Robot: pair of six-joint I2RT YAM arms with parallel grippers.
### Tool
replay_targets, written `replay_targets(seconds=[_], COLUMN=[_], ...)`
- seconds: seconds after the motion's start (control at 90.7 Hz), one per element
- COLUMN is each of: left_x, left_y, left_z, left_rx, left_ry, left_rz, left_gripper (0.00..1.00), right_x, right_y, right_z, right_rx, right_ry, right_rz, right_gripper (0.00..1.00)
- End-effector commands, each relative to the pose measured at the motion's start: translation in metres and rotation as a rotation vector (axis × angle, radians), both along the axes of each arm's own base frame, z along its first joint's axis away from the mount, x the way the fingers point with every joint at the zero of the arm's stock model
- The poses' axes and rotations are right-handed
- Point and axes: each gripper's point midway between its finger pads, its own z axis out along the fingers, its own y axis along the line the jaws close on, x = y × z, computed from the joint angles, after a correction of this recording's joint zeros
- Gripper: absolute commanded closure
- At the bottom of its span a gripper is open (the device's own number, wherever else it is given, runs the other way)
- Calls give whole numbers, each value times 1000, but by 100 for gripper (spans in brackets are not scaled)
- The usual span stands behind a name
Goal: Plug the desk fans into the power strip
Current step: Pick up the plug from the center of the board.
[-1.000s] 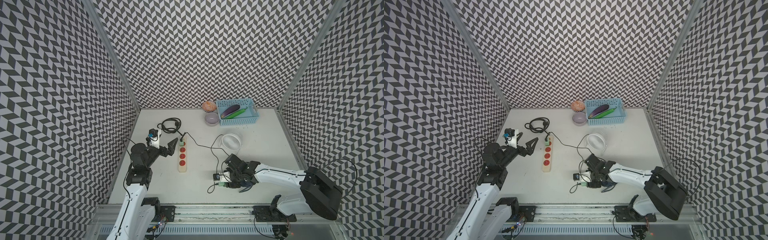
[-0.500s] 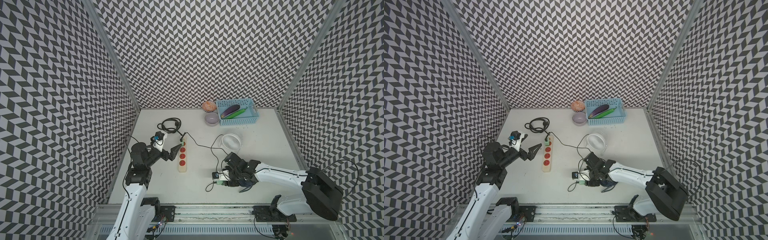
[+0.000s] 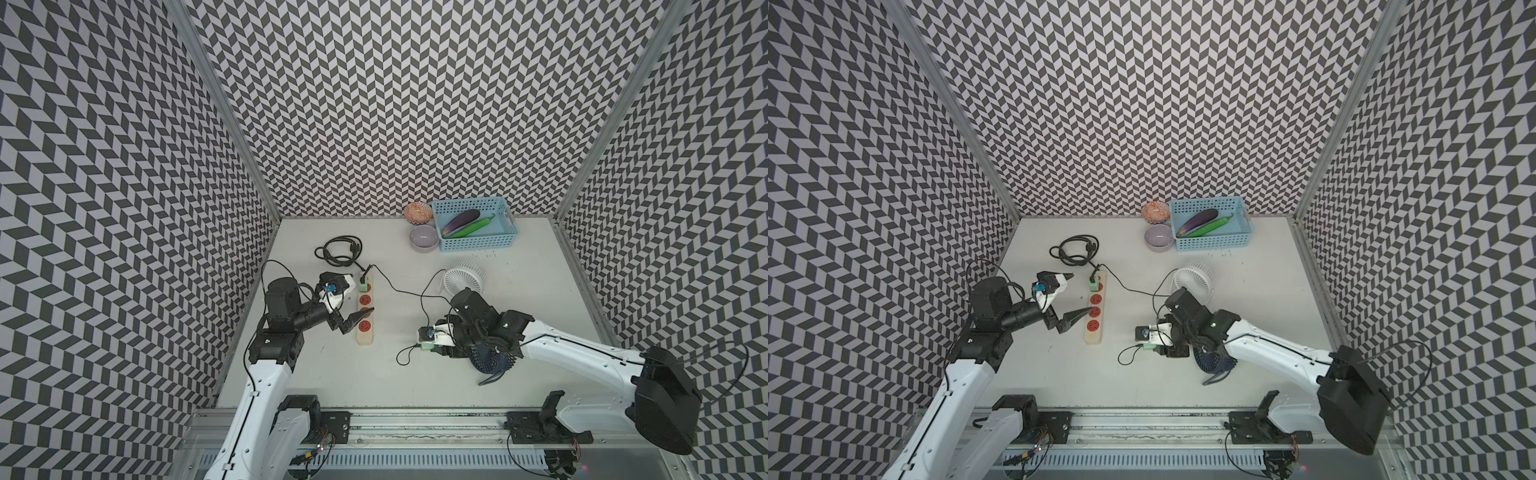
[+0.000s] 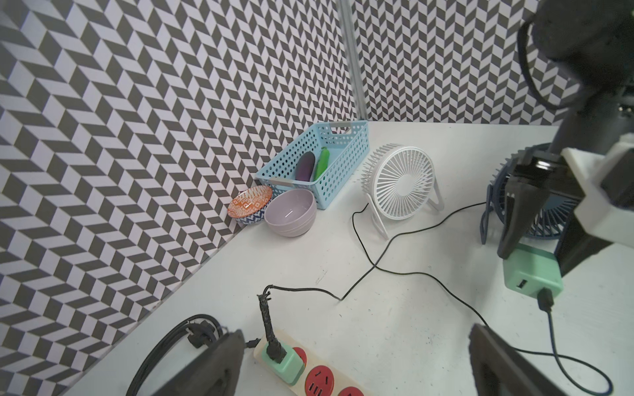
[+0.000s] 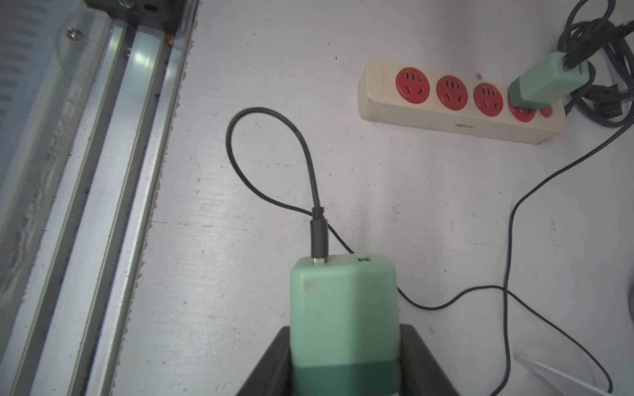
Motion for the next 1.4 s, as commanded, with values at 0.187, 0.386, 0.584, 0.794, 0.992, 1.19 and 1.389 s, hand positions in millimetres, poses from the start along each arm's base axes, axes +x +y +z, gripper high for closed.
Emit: replay_targets(seconds=[0.187, 0.386, 0.584, 0.794, 0.992, 1.19, 1.389], left_x=[-17, -29, -37, -47, -50, -49, -42], left_y=[-18, -37, -51, -63, -66, -70, -72], left_z=[-15, -20, -24, -26, -15, -26, -25], left_rx=[196, 228, 247, 259, 286, 304, 323], left_ry=[-60, -42, -23, -6, -22, -17, -30], left_rz=[-177, -296, -383, -454, -478, -492, -476], left_gripper=[0, 0, 0, 0, 0, 0, 8], right_x=[15, 14, 15, 25, 31, 20, 2], right_y=[47, 64, 72, 72, 62, 71, 79], right_z=[66, 82, 80, 82, 67, 93, 113], right_rx=[251, 333, 337, 347, 304, 404, 488], right_ry=[-50, -46, -42, -44, -80, -42, -53], right_rz=[-35, -58, -82, -149, -193, -147, -63], right_gripper=[100, 100, 100, 100, 100, 100, 100])
